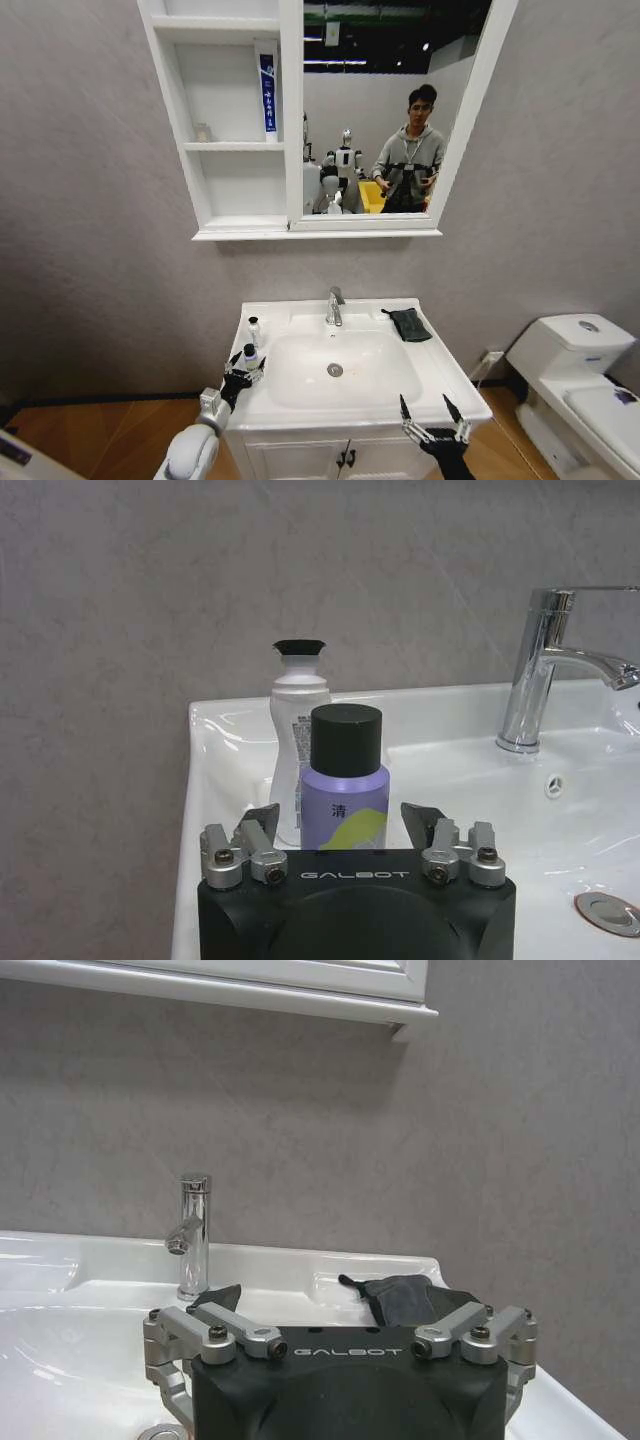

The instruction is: Move facial cleanser and shampoo from washbasin to cabinet, then wipe washbasin with towel.

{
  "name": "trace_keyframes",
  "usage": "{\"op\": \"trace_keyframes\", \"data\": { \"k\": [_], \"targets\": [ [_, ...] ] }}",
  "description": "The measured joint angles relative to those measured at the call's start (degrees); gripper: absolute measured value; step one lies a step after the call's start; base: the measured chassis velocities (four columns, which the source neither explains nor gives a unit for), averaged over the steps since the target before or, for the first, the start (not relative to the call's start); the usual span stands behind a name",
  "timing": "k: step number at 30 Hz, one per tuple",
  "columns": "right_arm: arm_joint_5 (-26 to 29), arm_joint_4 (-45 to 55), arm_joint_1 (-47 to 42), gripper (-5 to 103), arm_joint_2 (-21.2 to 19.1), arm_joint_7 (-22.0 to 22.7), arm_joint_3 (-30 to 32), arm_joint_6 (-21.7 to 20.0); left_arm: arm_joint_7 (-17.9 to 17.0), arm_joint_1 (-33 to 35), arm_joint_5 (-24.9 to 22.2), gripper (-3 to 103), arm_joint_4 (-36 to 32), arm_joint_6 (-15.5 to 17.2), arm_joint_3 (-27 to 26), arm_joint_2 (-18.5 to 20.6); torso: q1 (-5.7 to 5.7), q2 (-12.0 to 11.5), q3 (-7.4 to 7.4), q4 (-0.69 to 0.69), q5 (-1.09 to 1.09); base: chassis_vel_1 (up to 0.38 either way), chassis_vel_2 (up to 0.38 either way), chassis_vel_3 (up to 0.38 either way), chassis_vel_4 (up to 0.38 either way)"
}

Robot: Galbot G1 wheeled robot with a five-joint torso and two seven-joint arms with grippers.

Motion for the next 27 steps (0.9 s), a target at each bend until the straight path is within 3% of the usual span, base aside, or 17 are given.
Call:
{"op": "trace_keyframes", "data": {
  "k": [2, 3, 5, 8, 13, 16, 18, 19, 21, 22, 25, 26, 27],
  "targets": [
    [-0.03, 0.06, 0.24, 100, 0.05, 0.17, -0.17, -0.18, 1.02, 0.44, 0.80, 62, -0.10, -0.86, -0.11, 0.02, 0.00, 0.00, 0.00, 0.00, 0.00, 0.000, 0.000, 0.000, 0.000],
    [-0.03, 0.06, 0.24, 100, 0.05, 0.17, -0.17, -0.18, 1.02, 0.44, 0.80, 62, -0.10, -0.86, -0.11, 0.02, 0.00, 0.00, 0.00, 0.00, 0.00, 0.000, 0.000, 0.000, 0.000],
    [-0.13, 0.09, 0.47, 100, 0.25, 0.25, -0.38, -0.34, 1.96, 1.26, 1.47, 52, -0.85, -1.70, -0.39, 0.23, 0.00, 0.00, 0.00, 0.00, -0.01, 0.000, 0.000, 0.000, 0.000],
    [-0.20, 0.08, 0.75, 100, 0.55, 0.47, -0.52, -0.41, 2.74, 2.39, 2.03, 43, -2.31, -2.47, -1.17, 0.96, 0.00, 0.00, 0.00, 0.00, -0.01, 0.000, 0.000, 0.000, 0.000],
    [-0.33, 0.04, 1.12, 100, 0.77, 0.76, -0.80, -0.50, 3.85, 4.47, 3.30, 43, -5.75, -3.83, -3.37, 3.25, 0.00, 0.00, 0.00, 0.01, -0.01, 0.000, 0.000, 0.000, 0.000],
    [-0.34, 0.13, 1.43, 100, 0.71, 0.81, -0.93, -0.60, 2.86, 6.07, 1.26, 43, -11.81, -2.22, -5.29, 6.50, 0.00, 0.00, 0.00, 0.00, -0.02, 0.000, 0.000, 0.000, 0.000],
    [-0.32, 0.14, 1.91, 100, 0.66, 0.80, -1.09, -0.71, 0.54, 6.58, -2.72, 43, -18.50, 2.19, -8.02, 11.73, 0.00, 0.00, 0.00, 0.01, -0.01, 0.000, 0.000, 0.000, 0.000],
    [-0.32, 0.14, 1.91, 100, 0.66, 0.80, -1.09, -0.71, 0.54, 6.58, -2.72, 43, -18.50, 2.19, -8.02, 11.73, 0.00, 0.00, 0.00, 0.01, -0.01, 0.000, 0.000, 0.000, 0.000],
    [-0.42, -0.04, 2.55, 100, 0.97, 0.74, -1.50, -0.74, -3.29, 5.02, -9.18, 43, -24.37, 7.89, -10.99, 19.80, 0.00, 0.00, 0.00, 0.01, -0.02, 0.000, 0.000, 0.000, 0.000],
    [-0.42, -0.04, 2.55, 100, 0.97, 0.74, -1.50, -0.74, -3.29, 5.02, -9.18, 43, -24.37, 7.89, -10.99, 19.80, 0.00, 0.00, 0.00, 0.01, -0.02, 0.000, 0.000, 0.000, 0.000],
    [-0.81, -0.60, 3.36, 100, 1.60, 0.65, -2.26, -0.74, -10.28, -1.37, -22.61, 43, -29.99, 13.66, -13.23, 31.20, 0.00, 0.00, 0.00, -0.02, -0.01, 0.000, 0.000, 0.000, 0.000],
    [-0.81, -0.60, 3.36, 100, 1.60, 0.65, -2.26, -0.74, -10.28, -1.37, -22.61, 43, -29.99, 13.66, -13.23, 31.20, 0.00, 0.00, 0.00, -0.02, -0.01, 0.000, 0.000, 0.000, 0.000],
    [-0.87, -0.88, 3.68, 100, 1.72, 0.61, -2.50, -0.74, -14.24, -5.27, -28.78, 43, -31.47, 16.38, -13.30, 34.88, 0.00, 0.00, 0.00, -0.02, -0.02, 0.000, 0.000, 0.000, 0.000]
  ]
}}
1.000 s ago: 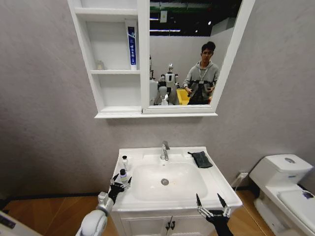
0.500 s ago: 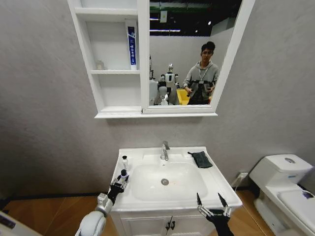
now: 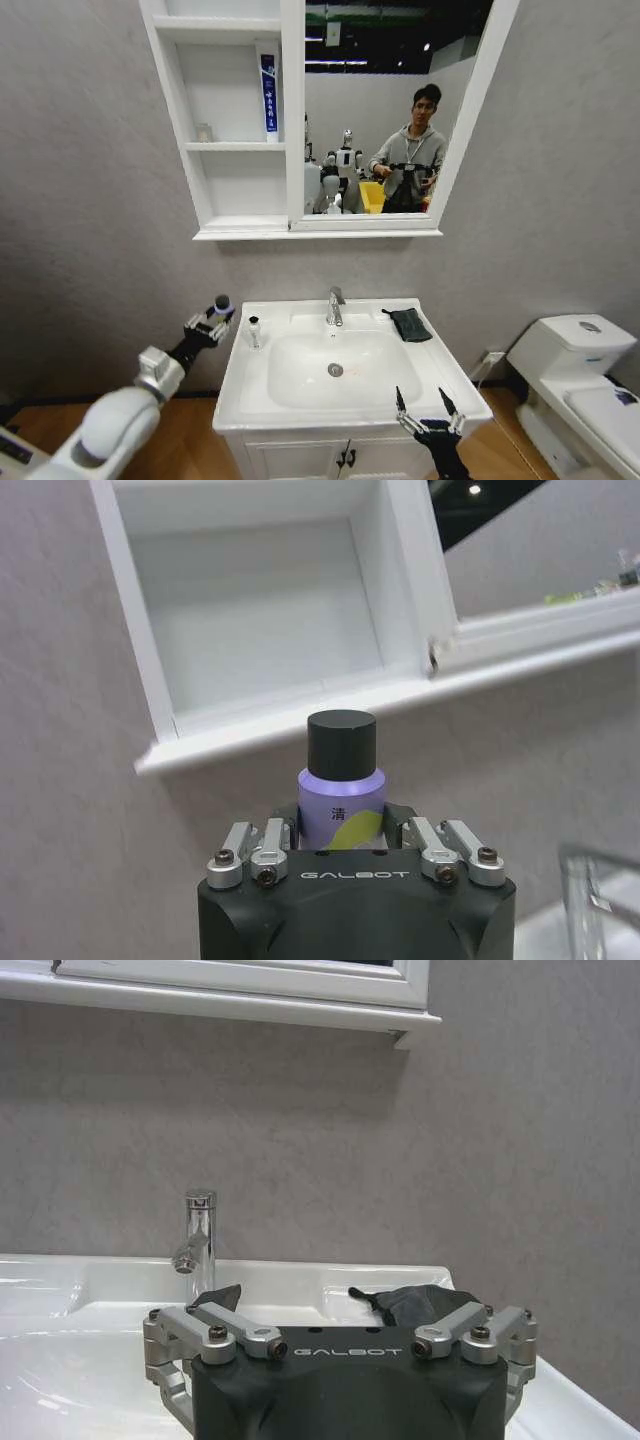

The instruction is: Move facial cleanser and shampoo from washbasin to cabinet, then wipe washbasin with towel.

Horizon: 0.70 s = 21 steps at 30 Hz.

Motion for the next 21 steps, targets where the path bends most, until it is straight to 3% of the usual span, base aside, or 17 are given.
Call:
{"op": "trace_keyframes", "data": {
  "k": [1, 2, 4, 5, 7, 8, 10, 11, 14, 16, 17, 19, 21],
  "targets": [
    [0.00, -0.28, 0.30, 100, 0.03, -0.02, -0.14, 0.00, -3.15, -3.37, -4.50, 43, -0.63, 2.30, 0.25, 2.74, 0.00, 0.00, 0.00, -0.01, 0.02, 0.000, 0.000, 0.000, 0.000],
    [0.00, -0.28, 0.30, 100, 0.03, -0.02, -0.14, 0.00, -3.15, -3.37, -4.50, 43, -0.63, 2.30, 0.25, 2.74, 0.00, 0.00, 0.00, -0.01, 0.02, 0.000, 0.000, 0.000, 0.000],
    [0.26, -0.96, 1.24, 100, -0.19, -0.05, -0.21, -0.05, -8.63, -12.66, -15.03, 43, 0.21, 8.31, 1.87, 9.79, 0.00, 0.00, 0.00, -0.01, 0.01, 0.000, 0.000, 0.000, 0.000],
    [0.26, -0.96, 1.24, 100, -0.19, -0.05, -0.21, -0.05, -8.63, -12.66, -15.03, 43, 0.21, 8.31, 1.87, 9.79, 0.00, 0.00, 0.00, -0.01, 0.01, 0.000, 0.000, 0.000, 0.000],
    [0.76, -1.08, 1.84, 100, -0.52, -0.06, -0.18, -0.52, -11.10, -19.60, -23.68, 43, 2.05, 14.12, 3.07, 14.39, 0.00, 0.00, 0.00, 0.01, -0.01, 0.000, 0.000, 0.000, 0.000],
    [0.76, -1.08, 1.84, 100, -0.52, -0.06, -0.18, -0.52, -11.10, -19.60, -23.68, 43, 2.05, 14.12, 3.07, 14.39, 0.00, 0.00, 0.00, 0.01, -0.01, 0.000, 0.000, 0.000, 0.000],
    [1.03, -1.27, 2.35, 100, -0.69, -0.06, -0.18, -0.88, -11.89, -25.06, -30.47, 43, 3.98, 17.31, 4.05, 17.99, 0.00, 0.00, 0.01, 0.02, 0.02, 0.000, 0.000, 0.000, 0.000],
    [1.03, -1.27, 2.35, 100, -0.69, -0.06, -0.18, -0.88, -11.89, -25.06, -30.47, 43, 3.98, 17.31, 4.05, 17.99, 0.00, 0.00, 0.01, 0.02, 0.02, 0.000, 0.000, 0.000, 0.000],
    [1.12, -1.59, 2.79, 100, -0.66, -0.06, -0.16, -0.99, -12.41, -35.15, -36.43, 43, 8.21, 19.48, 9.40, 20.18, 0.00, 0.00, 0.00, 0.04, 0.01, 0.000, 0.000, 0.000, 0.000],
    [1.12, -1.65, 2.77, 100, -0.48, -0.09, -0.14, -0.99, -13.76, -41.53, -40.34, 43, 9.56, 19.97, 13.80, 19.65, 0.00, 0.00, 0.00, 0.02, 0.00, 0.000, 0.000, 0.000, 0.000],
    [1.12, -1.65, 2.77, 100, -0.48, -0.09, -0.14, -0.99, -13.76, -41.53, -40.34, 43, 9.56, 19.97, 13.80, 19.65, 0.00, 0.00, 0.00, 0.02, 0.00, 0.000, 0.000, 0.000, 0.000],
    [1.10, -1.79, 2.73, 100, -0.35, -0.12, -0.14, -0.95, -16.29, -47.25, -46.38, 43, 9.40, 20.53, 18.09, 18.04, 0.01, 0.00, 0.01, 0.00, 0.00, 0.000, 0.000, 0.000, 0.000],
    [1.09, -1.80, 2.74, 100, -0.32, -0.12, -0.14, -0.92, -17.35, -49.99, -48.44, 43, 8.96, 20.73, 20.34, 16.96, 0.00, 0.00, 0.00, 0.00, 0.02, 0.000, 0.000, 0.000, 0.000]
  ]
}}
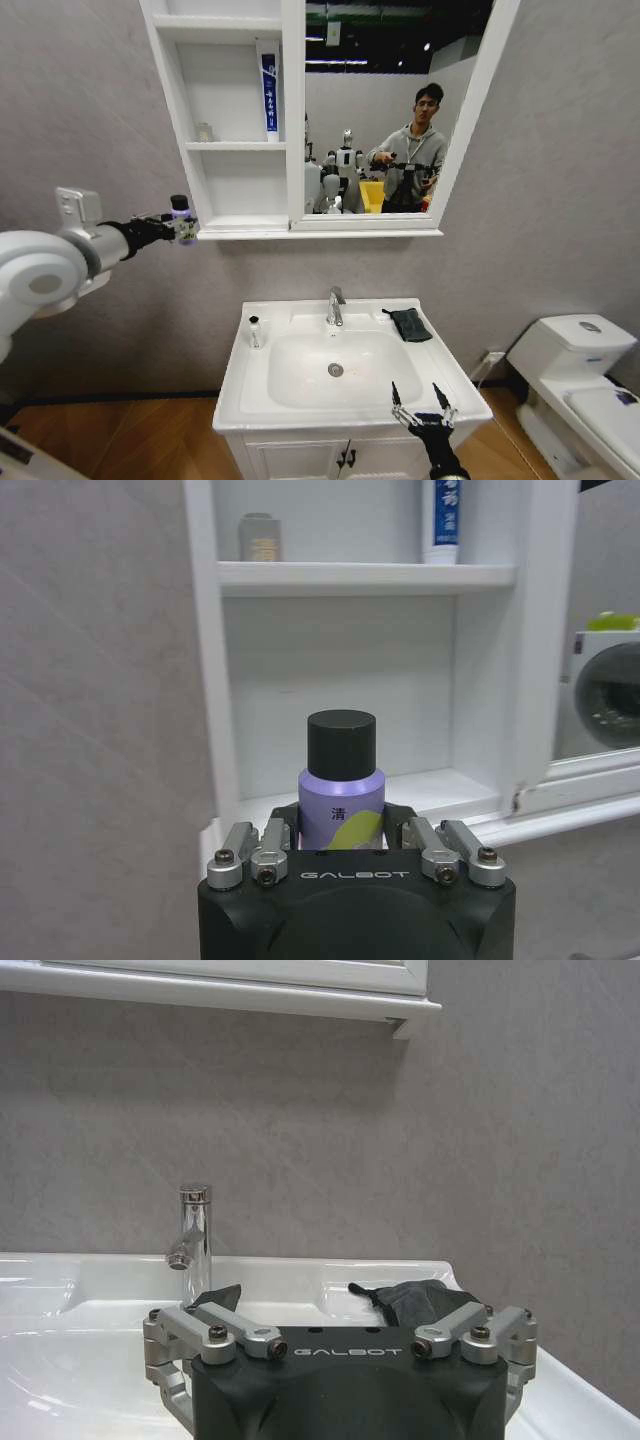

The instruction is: Move facial cleanser and shampoo from washbasin to cabinet, then wipe washbasin with towel.

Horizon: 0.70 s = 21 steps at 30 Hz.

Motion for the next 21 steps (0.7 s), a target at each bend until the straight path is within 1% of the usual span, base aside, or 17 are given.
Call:
{"op": "trace_keyframes", "data": {
  "k": [1, 2, 3, 5, 6, 8, 9, 10, 11, 13, 14, 16, 18, 20, 21],
  "targets": [
    [0.00, 0.00, 0.03, 100, 0.01, -0.01, 0.05, 0.03, -0.63, -2.34, -0.78, 43, -0.16, 0.05, 2.27, -0.90, 0.00, 0.00, 0.00, 0.00, 0.01, 0.000, 0.000, 0.000, 0.000],
    [0.09, 0.01, 0.07, 100, 0.01, -0.01, 0.16, 0.03, -1.70, -5.82, -1.41, 43, -0.03, 0.08, 5.79, -2.37, 0.00, 0.00, 0.00, 0.01, 0.00, 0.000, 0.000, 0.000, 0.000],
    [0.09, 0.01, 0.07, 100, 0.01, -0.01, 0.16, 0.03, -1.70, -5.82, -1.41, 43, -0.03, 0.08, 5.79, -2.37, 0.00, 0.00, 0.00, 0.01, 0.00, 0.000, 0.000, 0.000, 0.000],
    [0.36, 0.12, 0.09, 100, -0.02, -0.01, 0.49, 0.08, -3.75, -13.50, -1.66, 43, 1.74, 0.12, 13.67, -5.95, 0.00, 0.00, 0.00, 0.01, 0.01, 0.000, 0.000, 0.000, 0.000],
    [0.36, 0.12, 0.09, 100, -0.02, -0.01, 0.49, 0.08, -3.75, -13.50, -1.66, 43, 1.74, 0.12, 13.67, -5.95, 0.00, 0.00, 0.00, 0.01, 0.01, 0.000, 0.000, 0.000, 0.000],
    [0.68, 0.24, 0.03, 100, 0.02, -0.01, 0.86, 0.18, -4.64, -19.34, 0.86, 43, 5.01, 0.08, 18.95, -9.60, 0.00, 0.00, 0.00, 0.01, 0.00, 0.000, 0.000, 0.000, 0.000],
    [0.68, 0.24, 0.03, 100, 0.02, -0.01, 0.86, 0.18, -4.64, -19.34, 0.86, 43, 5.01, 0.08, 18.95, -9.60, 0.00, 0.00, 0.00, 0.01, 0.00, 0.000, 0.000, 0.000, 0.000],
    [0.81, 0.29, -0.09, 100, 0.07, -0.02, 1.08, 0.29, -5.30, -22.54, 2.14, 43, 7.29, 0.11, 21.69, -11.83, 0.00, 0.00, 0.00, 0.00, 0.01, 0.000, 0.000, 0.000, 0.000],
    [0.81, 0.29, -0.09, 100, 0.07, -0.02, 1.08, 0.29, -5.30, -22.54, 2.14, 43, 7.29, 0.11, 21.69, -11.83, 0.00, 0.00, 0.00, 0.00, 0.01, 0.000, 0.000, 0.000, 0.000],
    [1.08, 0.31, -0.19, 100, 0.08, -0.04, 1.35, 0.39, -6.50, -26.88, 3.63, 43, 10.64, 0.60, 25.54, -14.63, 0.00, 0.00, 0.00, 0.00, 0.02, 0.000, 0.000, 0.000, 0.000],
    [1.08, 0.31, -0.19, 100, 0.08, -0.04, 1.35, 0.39, -6.50, -26.88, 3.63, 43, 10.64, 0.60, 25.54, -14.63, 0.00, 0.00, 0.00, 0.00, 0.02, 0.000, 0.000, 0.000, 0.000],
    [1.54, 0.26, -0.04, 100, 0.00, -0.04, 1.65, 0.42, -7.91, -30.12, 5.67, 43, 14.31, 1.51, 29.03, -17.23, 0.00, 0.00, 0.00, 0.00, 0.02, 0.000, 0.000, 0.000, 0.000],
    [1.74, 0.23, 0.06, 100, -0.03, -0.04, 1.72, 0.42, -8.24, -30.93, 6.54, 43, 15.64, 1.81, 30.03, -17.97, 0.00, -0.01, 0.00, 0.01, 0.01, 0.000, 0.000, 0.000, 0.000],
    [2.01, 0.05, 0.28, 100, -0.05, -0.03, 1.88, 0.43, -8.66, -32.25, 8.05, 43, 18.38, 2.60, 31.74, -19.29, 0.01, 0.00, 0.00, 0.02, 0.01, 0.000, 0.000, 0.000, 0.000],
    [2.01, 0.05, 0.28, 100, -0.05, -0.03, 1.88, 0.43, -8.66, -32.25, 8.05, 43, 18.38, 2.60, 31.74, -19.29, 0.01, 0.00, 0.00, 0.02, 0.01, 0.000, 0.000, 0.000, 0.000]
  ]
}}
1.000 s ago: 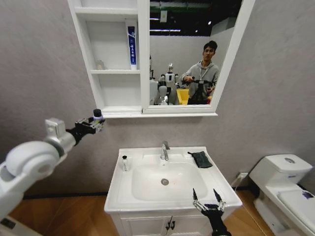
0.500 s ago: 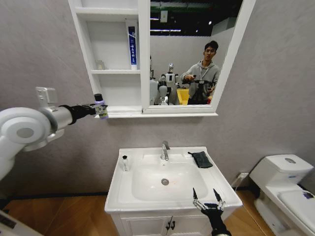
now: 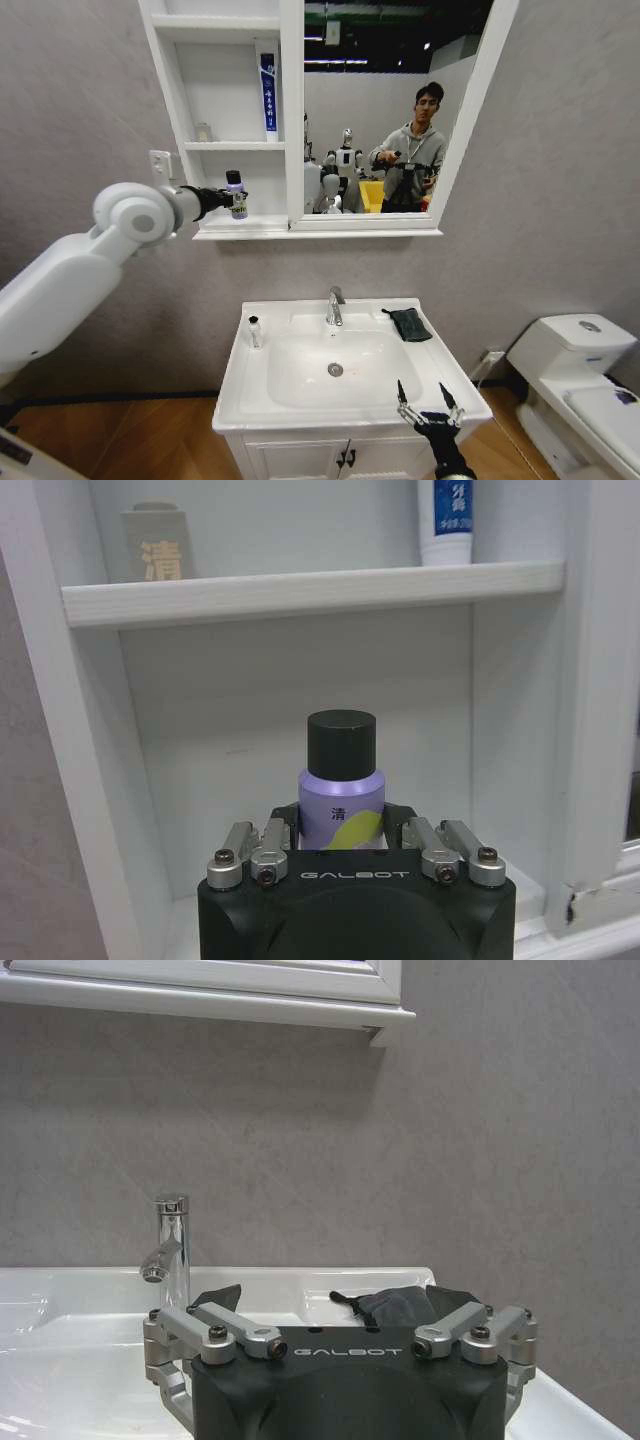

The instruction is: Move facial cleanser and shampoo from washbasin to cabinet, then wipe washbasin with towel.

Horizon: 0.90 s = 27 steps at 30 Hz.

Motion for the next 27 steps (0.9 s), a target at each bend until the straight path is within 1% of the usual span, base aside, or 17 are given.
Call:
{"op": "trace_keyframes", "data": {
  "k": [2, 3, 4, 6, 12, 14, 15, 16, 18, 20, 21, 22, 24, 26, 27],
  "targets": [
    [0.09, -0.23, 0.12, 100, 0.13, 0.02, 0.06, 0.00, 0.12, -0.73, 2.73, 43, 2.87, 0.29, 1.15, -1.04, -0.01, 0.00, 0.00, 0.01, 0.00, 0.000, 0.000, 0.000, 0.000],
    [0.09, -0.23, 0.12, 100, 0.13, 0.02, 0.06, 0.00, 0.12, -0.73, 2.73, 43, 2.87, 0.29, 1.15, -1.04, -0.01, 0.00, 0.00, 0.01, 0.00, 0.000, 0.000, 0.000, 0.000],
    [0.09, -0.28, 0.13, 100, 0.22, 0.02, 0.06, 0.01, 0.25, -0.91, 3.81, 43, 4.34, 0.30, 1.49, -1.59, -0.01, 0.00, 0.00, 0.00, 0.00, 0.000, 0.000, 0.000, 0.000],
    [0.10, -0.28, 0.12, 100, 0.26, 0.03, 0.06, 0.01, -0.03, -0.74, 4.45, 43, 5.85, 0.29, 1.58, -2.25, -0.01, 0.00, 0.00, 0.00, 0.00, 0.000, 0.000, 0.000, 0.000],
    [0.37, -0.32, 0.27, 100, 0.13, 0.14, 0.29, 0.02, -0.06, 0.42, 4.77, 43, 6.71, 0.16, 0.97, -2.52, -0.01, 0.00, -0.01, 0.01, -0.01, 0.000, 0.000, 0.000, 0.000],
    [0.47, -0.33, 0.35, 100, 0.07, 0.23, 0.44, 0.01, -0.09, 1.30, 4.81, 43, 7.01, -0.46, 0.36, -2.93, -0.01, 0.01, -0.01, 0.01, -0.01, 0.000, 0.000, 0.000, 0.000],
    [0.49, -0.33, 0.35, 100, 0.07, 0.25, 0.47, 0.01, -0.26, 1.76, 4.96, 39, 7.24, -0.81, 0.08, -3.29, -0.01, 0.01, -0.01, 0.00, -0.01, 0.000, 0.000, 0.000, 0.000],
    [0.49, -0.33, 0.35, 100, 0.07, 0.25, 0.47, 0.01, -0.26, 1.76, 4.96, 39, 7.24, -0.81, 0.08, -3.29, -0.01, 0.01, -0.01, 0.00, -0.01, 0.000, 0.000, 0.000, 0.000],
    [0.53, -0.30, 0.23, 100, 0.07, 0.27, 0.61, 0.01, -0.56, 2.65, 5.06, 48, 7.39, -1.22, -0.59, -3.76, -0.01, 0.01, -0.01, -0.01, 0.01, 0.000, 0.000, 0.000, 0.000],
    [0.56, -0.30, 0.16, 100, 0.07, 0.27, 0.69, 0.01, -0.91, 2.97, 4.77, 48, 7.34, -1.23, -0.80, -3.86, -0.01, 0.01, -0.01, -0.01, -0.01, 0.000, 0.000, 0.000, 0.000],
    [0.66, -0.32, 0.09, 100, 0.03, 0.27, 0.77, 0.01, -1.63, 3.54, 4.19, 59, 6.94, -1.23, -1.29, -3.90, -0.01, 0.01, -0.01, -0.01, -0.01, 0.000, 0.000, 0.000, 0.000],
    [0.66, -0.32, 0.09, 100, 0.03, 0.27, 0.77, 0.01, -1.63, 3.54, 4.19, 59, 6.94, -1.23, -1.29, -3.90, -0.01, 0.01, -0.01, -0.01, -0.01, 0.000, 0.000, 0.000, 0.000],
    [0.83, -0.44, 0.14, 100, -0.10, 0.27, 0.87, 0.02, -1.95, 4.53, 3.80, 70, 5.77, -1.22, -2.10, -3.25, -0.01, 0.01, -0.01, -0.02, 0.00, 0.000, 0.000, 0.000, 0.000],
    [0.90, -0.46, 0.25, 100, -0.15, 0.28, 0.87, 0.02, -2.02, 5.16, 3.62, 70, 4.98, -1.20, -2.52, -2.63, -0.01, 0.01, -0.01, -0.02, 0.00, 0.000, 0.000, 0.000, 0.000],
    [0.93, -0.46, 0.40, 100, -0.19, 0.28, 0.84, 0.01, -2.17, 6.03, 3.27, 76, 3.72, -1.15, -3.10, -1.83, -0.01, 0.01, -0.01, 0.00, -0.01, 0.000, 0.000, 0.000, 0.000]
  ]
}}
